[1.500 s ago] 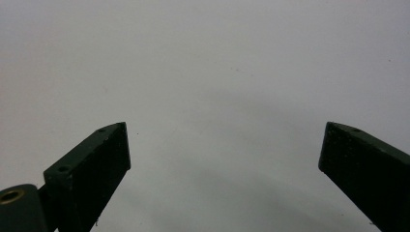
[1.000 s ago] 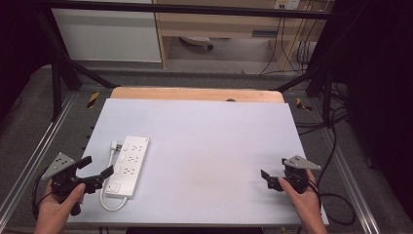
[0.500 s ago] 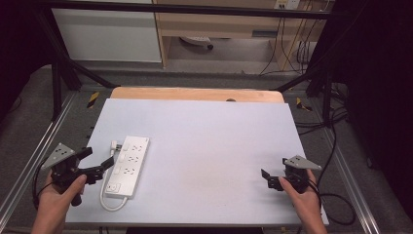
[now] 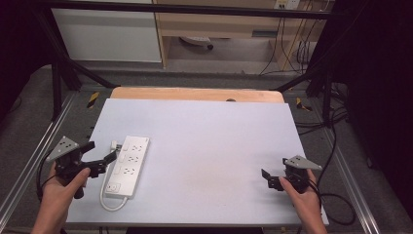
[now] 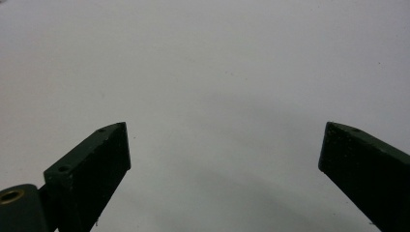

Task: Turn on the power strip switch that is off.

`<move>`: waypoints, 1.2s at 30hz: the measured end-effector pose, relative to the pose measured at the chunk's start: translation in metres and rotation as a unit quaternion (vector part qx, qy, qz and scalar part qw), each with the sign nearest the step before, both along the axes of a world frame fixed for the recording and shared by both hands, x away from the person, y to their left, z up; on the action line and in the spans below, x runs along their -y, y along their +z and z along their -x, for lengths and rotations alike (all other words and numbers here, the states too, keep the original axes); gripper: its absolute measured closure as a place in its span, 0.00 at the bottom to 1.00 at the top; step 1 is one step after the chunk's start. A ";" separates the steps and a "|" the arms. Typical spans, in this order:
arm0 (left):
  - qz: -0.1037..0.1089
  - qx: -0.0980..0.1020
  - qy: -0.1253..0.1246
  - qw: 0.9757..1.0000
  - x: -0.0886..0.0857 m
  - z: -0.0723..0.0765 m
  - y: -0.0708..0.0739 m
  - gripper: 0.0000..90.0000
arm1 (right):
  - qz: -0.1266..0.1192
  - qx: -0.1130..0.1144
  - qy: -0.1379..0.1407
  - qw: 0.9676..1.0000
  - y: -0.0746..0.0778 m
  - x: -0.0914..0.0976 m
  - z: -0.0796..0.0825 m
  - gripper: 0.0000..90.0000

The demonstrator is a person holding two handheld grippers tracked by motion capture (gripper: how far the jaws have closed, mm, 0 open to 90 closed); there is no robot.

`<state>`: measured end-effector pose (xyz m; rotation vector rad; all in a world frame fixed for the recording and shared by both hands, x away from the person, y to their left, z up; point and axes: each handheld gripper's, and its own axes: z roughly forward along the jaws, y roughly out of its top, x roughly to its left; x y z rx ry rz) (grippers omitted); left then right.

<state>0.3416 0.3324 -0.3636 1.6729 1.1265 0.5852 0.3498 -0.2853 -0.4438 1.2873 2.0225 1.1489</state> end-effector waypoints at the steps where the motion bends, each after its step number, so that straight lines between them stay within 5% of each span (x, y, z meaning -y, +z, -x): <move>1: 0.000 0.000 -0.001 1.000 0.000 -0.001 0.000 0.07 | 0.000 0.000 0.000 1.000 0.000 0.000 0.000 0.05; 24: -0.005 -0.010 0.008 1.000 -0.005 -0.023 0.000 0.10 | -0.002 0.000 -0.004 1.000 0.000 0.000 0.000 0.05; 36: -0.020 -0.012 0.010 1.000 -0.002 -0.035 -0.006 0.19 | -0.003 0.000 -0.006 1.000 0.000 0.001 0.000 0.05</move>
